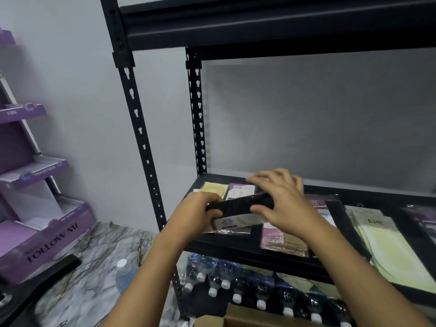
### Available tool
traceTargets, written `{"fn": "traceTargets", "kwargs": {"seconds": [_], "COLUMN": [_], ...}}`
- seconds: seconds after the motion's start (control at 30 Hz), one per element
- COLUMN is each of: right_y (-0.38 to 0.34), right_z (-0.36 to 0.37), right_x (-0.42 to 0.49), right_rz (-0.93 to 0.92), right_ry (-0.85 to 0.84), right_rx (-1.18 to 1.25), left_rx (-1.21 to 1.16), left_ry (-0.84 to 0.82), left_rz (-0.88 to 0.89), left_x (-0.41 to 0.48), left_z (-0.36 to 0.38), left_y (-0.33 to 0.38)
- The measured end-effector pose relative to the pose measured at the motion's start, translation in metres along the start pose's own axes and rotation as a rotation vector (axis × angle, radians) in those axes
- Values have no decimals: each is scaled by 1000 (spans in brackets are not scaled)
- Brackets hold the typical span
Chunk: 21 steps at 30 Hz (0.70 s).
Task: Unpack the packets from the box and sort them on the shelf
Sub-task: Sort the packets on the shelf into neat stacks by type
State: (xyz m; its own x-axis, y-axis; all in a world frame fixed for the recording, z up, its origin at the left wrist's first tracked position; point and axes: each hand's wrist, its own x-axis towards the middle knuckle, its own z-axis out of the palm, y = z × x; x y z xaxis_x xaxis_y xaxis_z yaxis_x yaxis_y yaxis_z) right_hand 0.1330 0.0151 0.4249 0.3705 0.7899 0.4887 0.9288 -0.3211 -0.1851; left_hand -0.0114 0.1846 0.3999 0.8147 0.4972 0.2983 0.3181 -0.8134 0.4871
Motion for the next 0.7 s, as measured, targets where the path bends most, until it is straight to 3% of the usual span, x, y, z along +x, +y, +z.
{"fn": "traceTargets", "kwargs": {"seconds": [0.1,0.2,0.27,0.37,0.43,0.5,0.6,0.7], "right_y": [-4,2,6,7,7,8,10,17], "right_z": [4,13,17,18,18,18,22,26], "right_x": [-3,-12,-17,-22,-25,-29,-39,-51], "right_rz": [98,194,278,397,459,518,623,684], "right_ry": [-94,-17,30,125,210,254,250,232], "right_rx": [-2,143,282,473,632,827,1058,1108], "left_rx": [137,242,133,-273,-642,-873,-1036,-1093], "left_ry": [56,340,533,688,587,369,185,191], "left_rz": [93,168,117,-53,-190,-242,-177,-136], "left_x": [6,3,-7,-23,-26,-27,-26,-25], "left_z": [-5,-2,4,26,39,50,70,81], "left_y": [8,8,10,14,22,35,52,71]}}
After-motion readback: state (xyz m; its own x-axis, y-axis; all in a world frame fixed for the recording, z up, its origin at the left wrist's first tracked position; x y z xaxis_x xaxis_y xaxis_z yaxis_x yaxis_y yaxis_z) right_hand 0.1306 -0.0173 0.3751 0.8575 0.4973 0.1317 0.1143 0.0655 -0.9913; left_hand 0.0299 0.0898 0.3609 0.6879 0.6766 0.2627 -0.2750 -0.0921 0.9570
